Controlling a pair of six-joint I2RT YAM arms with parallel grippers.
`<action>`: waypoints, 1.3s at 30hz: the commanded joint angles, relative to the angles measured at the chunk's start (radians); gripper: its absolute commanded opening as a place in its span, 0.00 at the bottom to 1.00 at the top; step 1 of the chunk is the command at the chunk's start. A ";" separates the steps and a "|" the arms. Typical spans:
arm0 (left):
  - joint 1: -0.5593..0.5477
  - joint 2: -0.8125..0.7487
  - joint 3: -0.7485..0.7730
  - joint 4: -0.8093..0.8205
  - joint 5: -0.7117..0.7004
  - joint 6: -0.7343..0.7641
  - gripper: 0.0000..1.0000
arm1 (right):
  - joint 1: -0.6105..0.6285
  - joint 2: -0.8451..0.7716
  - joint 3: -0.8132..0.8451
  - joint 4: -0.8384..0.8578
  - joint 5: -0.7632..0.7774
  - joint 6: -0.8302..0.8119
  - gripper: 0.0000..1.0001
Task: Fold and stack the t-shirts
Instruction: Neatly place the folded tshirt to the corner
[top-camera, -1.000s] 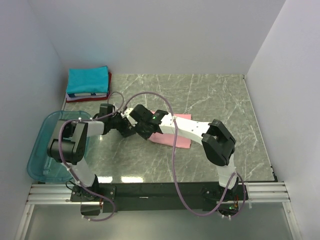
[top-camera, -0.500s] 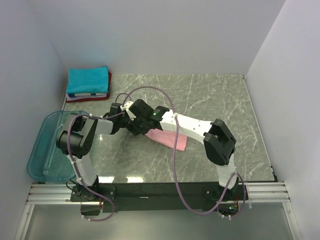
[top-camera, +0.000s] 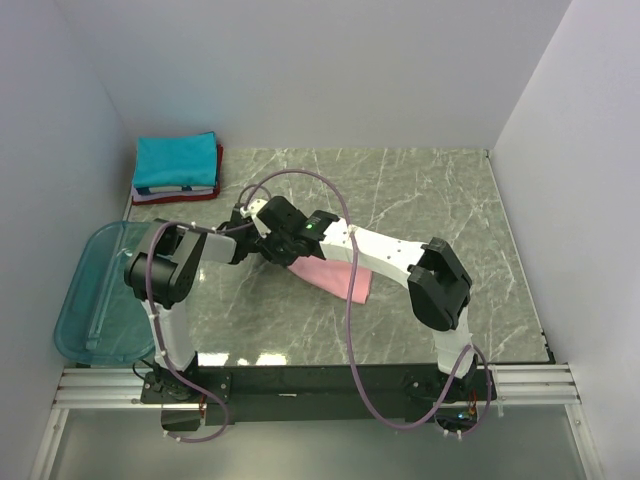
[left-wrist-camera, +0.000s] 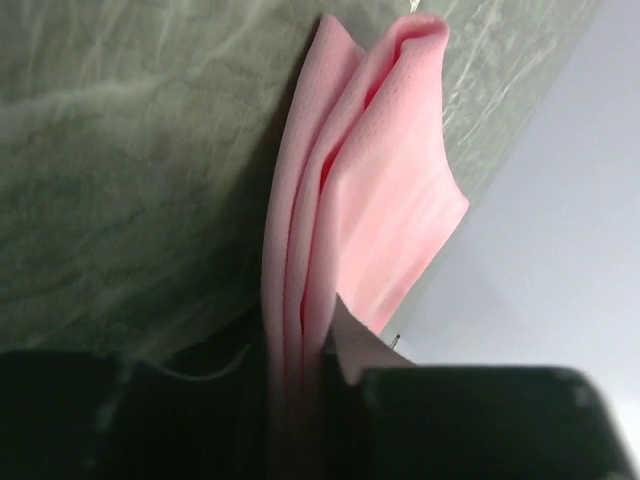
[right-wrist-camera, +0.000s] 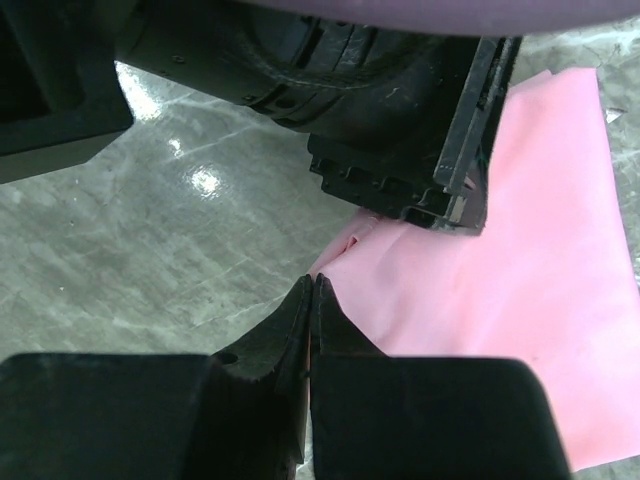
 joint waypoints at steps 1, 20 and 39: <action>-0.005 0.007 0.048 -0.018 -0.046 0.051 0.22 | -0.004 -0.009 0.052 0.021 -0.018 0.017 0.00; 0.104 0.122 0.733 -0.503 -0.353 0.925 0.00 | -0.321 -0.406 -0.239 -0.039 -0.045 -0.035 0.90; 0.265 0.303 1.306 -0.681 -0.417 1.228 0.00 | -0.394 -0.500 -0.350 -0.039 -0.012 -0.067 0.93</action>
